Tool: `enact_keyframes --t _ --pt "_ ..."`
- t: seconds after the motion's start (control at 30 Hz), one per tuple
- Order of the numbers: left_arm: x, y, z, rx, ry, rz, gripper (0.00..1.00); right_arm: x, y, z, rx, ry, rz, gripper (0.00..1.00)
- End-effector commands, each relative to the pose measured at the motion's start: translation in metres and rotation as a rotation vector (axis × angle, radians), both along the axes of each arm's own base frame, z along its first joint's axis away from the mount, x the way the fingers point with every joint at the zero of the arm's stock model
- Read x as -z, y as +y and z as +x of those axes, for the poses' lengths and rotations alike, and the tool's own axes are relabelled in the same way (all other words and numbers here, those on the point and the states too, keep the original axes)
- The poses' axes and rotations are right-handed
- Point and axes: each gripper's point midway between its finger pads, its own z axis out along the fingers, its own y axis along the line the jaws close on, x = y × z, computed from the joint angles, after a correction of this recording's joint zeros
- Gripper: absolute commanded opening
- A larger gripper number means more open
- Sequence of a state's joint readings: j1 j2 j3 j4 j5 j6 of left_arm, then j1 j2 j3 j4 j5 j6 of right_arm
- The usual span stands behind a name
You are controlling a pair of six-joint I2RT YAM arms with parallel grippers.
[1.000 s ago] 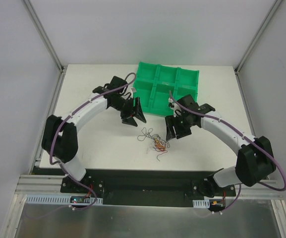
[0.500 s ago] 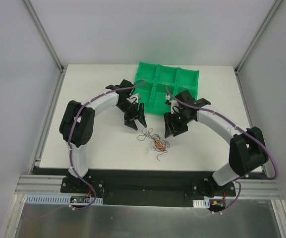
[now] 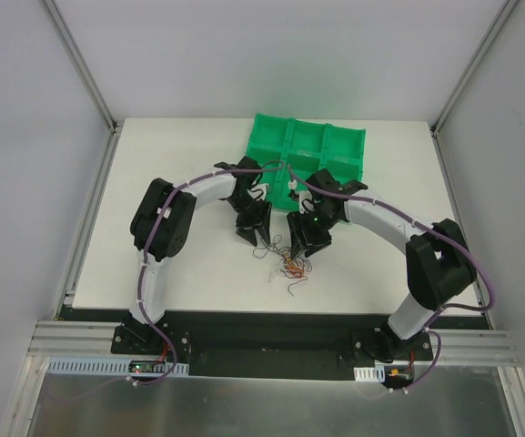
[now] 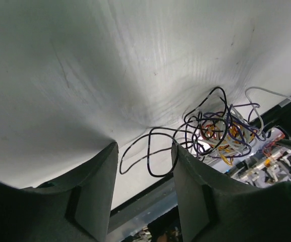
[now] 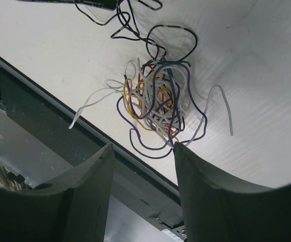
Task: Untangle the cables
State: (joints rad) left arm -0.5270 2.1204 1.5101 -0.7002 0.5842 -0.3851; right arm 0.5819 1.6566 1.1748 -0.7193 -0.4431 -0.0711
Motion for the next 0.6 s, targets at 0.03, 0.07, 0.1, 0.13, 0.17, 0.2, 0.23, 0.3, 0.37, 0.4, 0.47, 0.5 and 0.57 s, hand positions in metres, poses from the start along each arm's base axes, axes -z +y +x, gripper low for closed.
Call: enact_keyframes --t 0.03,0.07,0.1,0.13,0.17,0.2,0.23,0.3,0.37,0.4,0.47,0.5,0.57 --pt "-0.008 -0.004 0.012 0.079 -0.114 0.023 0.37 -0.009 0.010 0.004 -0.006 0.002 0.030 0.53" --pt "-0.009 -0.004 0.013 0.078 -0.122 0.026 0.33 -0.008 0.011 0.004 -0.007 0.007 0.028 0.53" --pt "-0.009 -0.003 0.013 0.077 -0.126 0.030 0.27 -0.006 0.011 0.003 -0.010 0.013 0.026 0.53" --pt "-0.010 -0.003 0.013 0.076 -0.131 0.032 0.20 -0.006 0.012 0.004 -0.009 0.014 0.027 0.53" --pt "-0.013 -0.003 0.013 0.078 -0.140 0.026 0.11 -0.005 0.013 0.004 -0.011 0.019 0.026 0.53" --pt "-0.016 -0.003 0.012 0.082 -0.149 0.020 0.03 -0.004 0.015 0.005 -0.013 0.022 0.026 0.53" --pt "-0.021 -0.003 0.012 0.086 -0.161 0.015 0.00 -0.002 0.017 0.005 -0.020 0.027 0.022 0.53" --pt "-0.033 -0.002 0.010 0.087 -0.192 0.005 0.00 0.003 0.020 0.004 -0.034 0.029 -0.008 0.52" --pt "-0.049 0.001 0.007 0.078 -0.221 -0.006 0.00 0.011 0.017 0.008 -0.031 0.018 -0.065 0.50" --pt "-0.057 0.002 0.007 0.071 -0.241 -0.010 0.00 0.015 0.015 0.010 -0.026 0.010 -0.098 0.48" --pt "-0.077 0.008 0.005 0.054 -0.295 -0.015 0.00 0.023 0.006 0.014 -0.002 -0.002 -0.163 0.41" --pt "-0.086 0.011 0.004 0.042 -0.324 -0.010 0.00 0.026 0.002 0.018 0.011 -0.011 -0.189 0.40" --pt "-0.116 0.022 0.006 0.006 -0.424 0.000 0.00 0.030 -0.004 0.020 0.023 -0.019 -0.228 0.36"
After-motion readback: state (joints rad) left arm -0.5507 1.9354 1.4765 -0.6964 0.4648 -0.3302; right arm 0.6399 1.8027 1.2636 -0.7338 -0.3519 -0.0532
